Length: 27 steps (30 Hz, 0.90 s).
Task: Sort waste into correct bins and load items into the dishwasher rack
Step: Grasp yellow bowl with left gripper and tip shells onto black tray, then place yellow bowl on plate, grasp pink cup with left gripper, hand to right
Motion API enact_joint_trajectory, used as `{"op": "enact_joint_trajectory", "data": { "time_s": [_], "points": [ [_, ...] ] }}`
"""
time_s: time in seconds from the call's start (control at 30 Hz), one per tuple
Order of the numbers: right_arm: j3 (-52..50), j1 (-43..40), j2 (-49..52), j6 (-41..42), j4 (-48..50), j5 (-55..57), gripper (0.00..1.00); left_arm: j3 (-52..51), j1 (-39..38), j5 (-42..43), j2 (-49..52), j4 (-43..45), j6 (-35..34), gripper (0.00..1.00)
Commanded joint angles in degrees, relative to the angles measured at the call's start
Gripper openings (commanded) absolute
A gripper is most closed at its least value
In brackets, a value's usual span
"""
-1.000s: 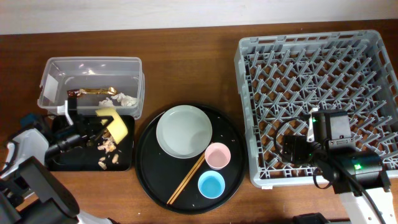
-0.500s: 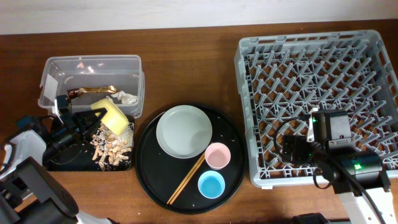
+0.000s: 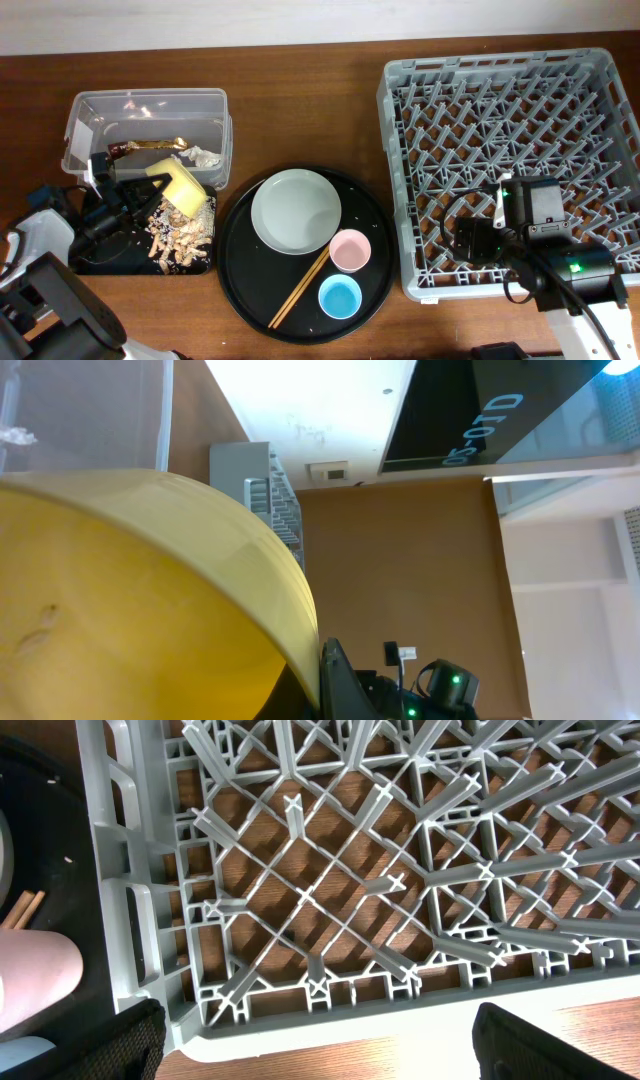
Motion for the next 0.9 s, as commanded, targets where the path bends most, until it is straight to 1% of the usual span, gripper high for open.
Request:
{"op": "enact_joint_trajectory", "data": {
  "time_s": [0.0,0.03,0.07,0.13,0.17,0.2,0.23,0.43,0.53,0.6,0.63,0.7,0.73,0.8,0.87],
  "points": [
    [0.98,0.24,-0.26,0.66,0.11,0.48,0.98,-0.46,0.42,-8.09,0.31,2.03,-1.22,0.00],
    [0.98,0.24,-0.26,0.66,0.11,0.46,0.99,-0.46,0.42,-11.61,0.31,2.01,-2.49,0.00],
    [0.98,0.24,-0.26,0.66,0.11,0.48,0.99,-0.46,0.42,-12.68,0.31,2.01,-2.71,0.00],
    [0.98,0.24,-0.26,0.66,0.13,0.48,0.99,-0.46,0.42,-12.22,0.31,2.01,-4.52,0.00],
    [0.98,0.24,-0.26,0.66,0.11,0.48,0.99,-0.46,0.42,-10.32,0.31,2.01,-4.59,0.00],
    [0.98,0.24,-0.26,0.66,0.13,0.48,0.99,-0.46,0.42,-2.67,0.31,2.05,-2.10,0.00],
    [0.98,0.24,-0.26,0.66,0.13,0.48,0.99,-0.28,0.42,1.95,0.26,1.44,1.22,0.00],
    [0.98,0.24,-0.26,0.66,0.13,0.48,0.99,-0.24,0.42,1.95,0.17,1.68,1.25,0.00],
    [0.98,0.24,-0.26,0.66,0.11,0.46,0.99,-0.24,0.11,1.95,-0.24,-0.15,1.31,0.00],
    [0.98,0.24,-0.26,0.66,0.13,0.48,0.99,-0.24,-2.16,1.92,-2.21,-0.17,3.32,0.00],
    [0.98,0.24,-0.26,0.66,0.15,0.48,0.99,-0.24,-3.89,0.70,-3.67,-0.13,3.63,0.00],
    [0.98,0.24,-0.26,0.66,0.13,0.48,0.99,-0.13,-8.70,-7.19,-7.48,0.13,3.58,0.00],
    [0.98,0.24,-0.26,0.66,0.15,0.48,0.99,0.15,-12.66,-14.99,-9.57,0.28,3.52,0.00],
    [0.98,0.24,-0.26,0.68,0.15,0.46,0.99,0.68,-20.13,-27.78,-11.93,1.38,1.42,0.00],
    [0.98,0.24,-0.26,0.66,0.15,0.46,0.99,0.83,-29.20,-37.86,-12.66,5.03,-1.36,0.00]
  ]
}}
